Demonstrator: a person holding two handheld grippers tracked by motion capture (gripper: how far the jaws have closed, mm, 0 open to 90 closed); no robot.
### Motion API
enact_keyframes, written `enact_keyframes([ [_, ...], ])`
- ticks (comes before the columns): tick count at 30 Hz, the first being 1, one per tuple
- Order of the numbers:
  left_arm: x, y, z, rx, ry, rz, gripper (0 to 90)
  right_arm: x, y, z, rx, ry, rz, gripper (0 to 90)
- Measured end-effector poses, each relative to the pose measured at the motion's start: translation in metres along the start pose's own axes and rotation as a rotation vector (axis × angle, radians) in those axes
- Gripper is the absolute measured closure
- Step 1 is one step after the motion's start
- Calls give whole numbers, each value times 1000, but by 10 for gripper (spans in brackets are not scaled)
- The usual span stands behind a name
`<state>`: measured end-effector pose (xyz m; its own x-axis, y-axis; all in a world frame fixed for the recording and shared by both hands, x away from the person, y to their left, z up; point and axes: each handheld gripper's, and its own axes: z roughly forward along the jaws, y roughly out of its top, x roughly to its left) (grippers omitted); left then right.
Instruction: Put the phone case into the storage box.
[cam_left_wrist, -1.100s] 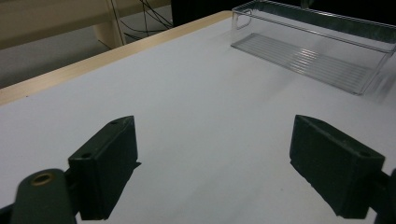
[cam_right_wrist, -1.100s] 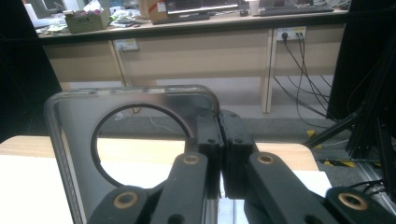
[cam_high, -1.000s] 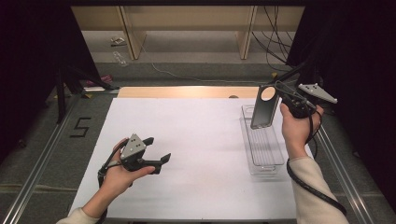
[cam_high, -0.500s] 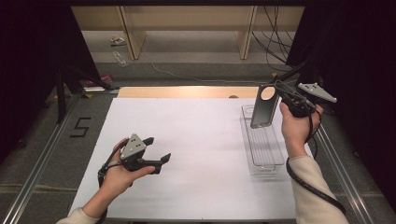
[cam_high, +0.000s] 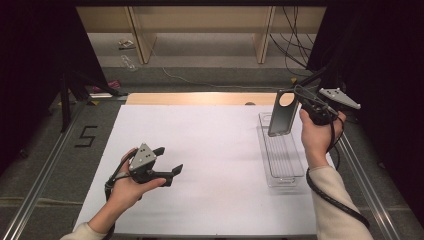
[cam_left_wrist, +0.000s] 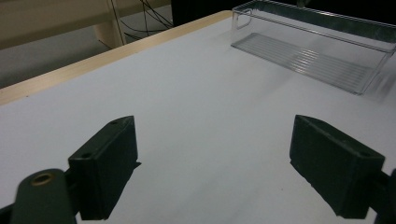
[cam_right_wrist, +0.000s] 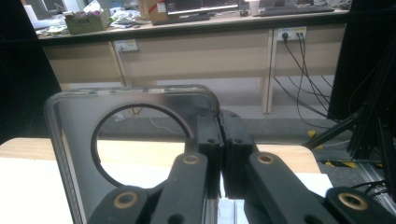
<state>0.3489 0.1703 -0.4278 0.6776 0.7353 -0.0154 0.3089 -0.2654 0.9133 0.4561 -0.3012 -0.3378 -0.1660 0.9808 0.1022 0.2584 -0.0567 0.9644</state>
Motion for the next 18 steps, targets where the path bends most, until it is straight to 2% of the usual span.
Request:
enact_keyframes([
  [18,0,0,0,0,0,0,149,-1,0,2,-2,-1,0,885],
])
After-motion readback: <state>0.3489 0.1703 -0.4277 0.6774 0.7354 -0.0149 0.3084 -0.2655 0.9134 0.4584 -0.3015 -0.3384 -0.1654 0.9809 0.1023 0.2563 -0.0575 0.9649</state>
